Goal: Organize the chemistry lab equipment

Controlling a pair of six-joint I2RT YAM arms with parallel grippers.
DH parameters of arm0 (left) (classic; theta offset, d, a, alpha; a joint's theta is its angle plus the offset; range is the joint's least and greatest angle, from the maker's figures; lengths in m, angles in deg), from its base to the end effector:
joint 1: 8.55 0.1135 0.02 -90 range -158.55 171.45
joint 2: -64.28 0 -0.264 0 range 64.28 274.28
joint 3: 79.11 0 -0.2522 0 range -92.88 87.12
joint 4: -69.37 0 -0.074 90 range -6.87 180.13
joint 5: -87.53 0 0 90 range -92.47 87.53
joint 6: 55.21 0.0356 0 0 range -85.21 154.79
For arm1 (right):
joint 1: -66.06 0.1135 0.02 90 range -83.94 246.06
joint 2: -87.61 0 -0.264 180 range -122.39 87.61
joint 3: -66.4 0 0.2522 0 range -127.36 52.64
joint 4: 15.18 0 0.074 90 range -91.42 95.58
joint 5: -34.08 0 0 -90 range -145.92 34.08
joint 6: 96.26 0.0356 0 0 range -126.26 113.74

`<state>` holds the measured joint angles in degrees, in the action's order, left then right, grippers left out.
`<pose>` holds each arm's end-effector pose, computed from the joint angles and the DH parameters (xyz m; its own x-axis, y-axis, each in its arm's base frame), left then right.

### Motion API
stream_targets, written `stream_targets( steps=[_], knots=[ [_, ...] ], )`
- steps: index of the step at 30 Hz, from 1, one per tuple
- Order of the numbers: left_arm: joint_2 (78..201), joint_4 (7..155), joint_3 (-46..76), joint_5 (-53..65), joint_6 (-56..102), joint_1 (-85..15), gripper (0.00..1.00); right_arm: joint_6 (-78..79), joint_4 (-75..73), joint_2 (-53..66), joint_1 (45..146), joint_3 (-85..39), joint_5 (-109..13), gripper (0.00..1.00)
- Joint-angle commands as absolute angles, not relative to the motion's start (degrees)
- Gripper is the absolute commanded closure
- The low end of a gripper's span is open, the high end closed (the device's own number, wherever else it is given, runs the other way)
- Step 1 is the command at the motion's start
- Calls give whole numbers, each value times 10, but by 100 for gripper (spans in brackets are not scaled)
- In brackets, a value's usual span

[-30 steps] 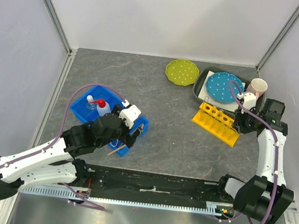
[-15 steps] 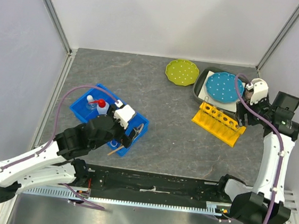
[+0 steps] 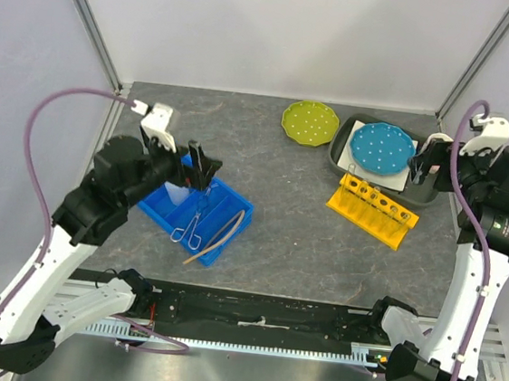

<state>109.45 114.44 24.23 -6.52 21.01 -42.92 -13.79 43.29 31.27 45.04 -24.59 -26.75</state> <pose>0.1297 -0.0856 0.4068 -0.3089 -0.0766 -0.9480 0.4457 0.8689 -0.2154 0.1717 -0.0474 0.4342 -0.3602 0.0158 -0.9327 -0.1515 0.9856 0.0753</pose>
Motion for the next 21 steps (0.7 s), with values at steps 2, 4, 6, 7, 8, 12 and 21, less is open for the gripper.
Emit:
stream_targets(
  steps=[2,4,6,7,8,12,21],
  knots=[
    [1143,1220,67,43,165,-412,0,24,357,342,448,-304,-370,2],
    [1142,1236,23,45,169,-412,0,33,359,340,448,-325,-389,2],
    [1138,1258,-7,42,174,-412,0,35,363,336,448,-344,-411,2],
    [1136,1264,-14,38,175,-412,0,36,365,334,449,-348,-415,2],
    [1128,1269,-18,37,175,-412,0,35,366,333,448,-351,-415,2],
    [1107,1294,-32,32,176,-412,0,38,366,336,448,-353,-419,2],
    [1078,1319,-18,17,189,-412,0,33,360,346,448,-343,-403,2]
  ],
)
